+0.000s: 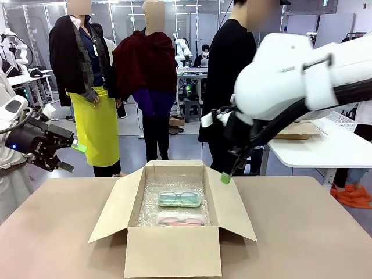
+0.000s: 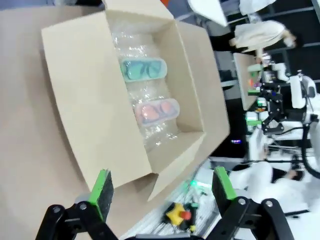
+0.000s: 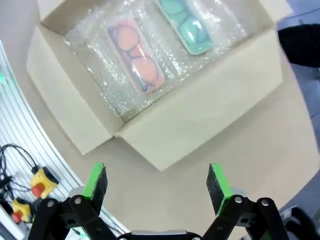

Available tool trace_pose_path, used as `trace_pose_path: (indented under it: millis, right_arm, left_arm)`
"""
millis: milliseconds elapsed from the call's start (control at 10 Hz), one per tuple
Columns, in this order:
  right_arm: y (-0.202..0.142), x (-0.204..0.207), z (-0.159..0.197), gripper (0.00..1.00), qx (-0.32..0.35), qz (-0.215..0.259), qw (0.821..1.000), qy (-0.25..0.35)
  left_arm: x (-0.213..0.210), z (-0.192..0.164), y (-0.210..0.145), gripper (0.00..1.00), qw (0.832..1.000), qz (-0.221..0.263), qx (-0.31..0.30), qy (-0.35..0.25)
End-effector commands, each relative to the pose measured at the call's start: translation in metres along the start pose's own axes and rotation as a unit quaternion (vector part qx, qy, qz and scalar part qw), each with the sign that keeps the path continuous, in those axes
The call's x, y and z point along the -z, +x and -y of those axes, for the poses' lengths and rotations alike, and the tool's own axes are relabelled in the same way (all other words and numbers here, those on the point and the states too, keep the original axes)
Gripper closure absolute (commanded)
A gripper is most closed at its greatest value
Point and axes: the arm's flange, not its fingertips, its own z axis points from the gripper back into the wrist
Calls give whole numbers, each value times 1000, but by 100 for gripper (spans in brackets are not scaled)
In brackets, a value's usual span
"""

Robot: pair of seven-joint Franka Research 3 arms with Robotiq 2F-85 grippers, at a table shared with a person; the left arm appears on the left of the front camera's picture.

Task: Pack the glasses set securely to prepare it for shipping.
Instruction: Position the Package Box on the left side of the table.

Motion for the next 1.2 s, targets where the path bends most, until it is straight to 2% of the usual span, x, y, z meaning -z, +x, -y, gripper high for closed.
trace_pose_path:
  millis: [0,100,200,300,400,600,900,1000,1100]
  right_arm:
    - [-36,-22,2,0,63,25,998,15]
    - [-46,-34,9,0,89,26,996,17]
    - [-57,-42,1,0,113,35,993,-25]
    - [-66,-53,-9,0,129,49,990,0]
    - [-85,-65,-10,0,144,73,987,-5]
    - [-116,-88,-5,0,210,100,972,-26]
    - [-156,-116,4,0,277,126,952,-28]
    - [-166,-122,5,0,300,123,945,-35]
    - [-167,-120,2,0,300,106,948,-24]
  left_arm:
    - [-7,-27,14,0,996,-34,-53,-56]
    - [-6,-45,22,0,989,-55,-96,-96]
    - [2,-75,26,0,987,-58,-89,-122]
    - [4,-80,25,0,985,-60,-99,-124]
    - [7,-91,24,0,977,-46,-124,-166]
    - [17,-132,36,0,971,-48,-132,-192]
    - [36,-154,36,0,969,-54,-125,-205]
    - [43,-161,37,0,965,-61,-128,-220]
    - [51,-164,40,0,958,-63,-126,-249]
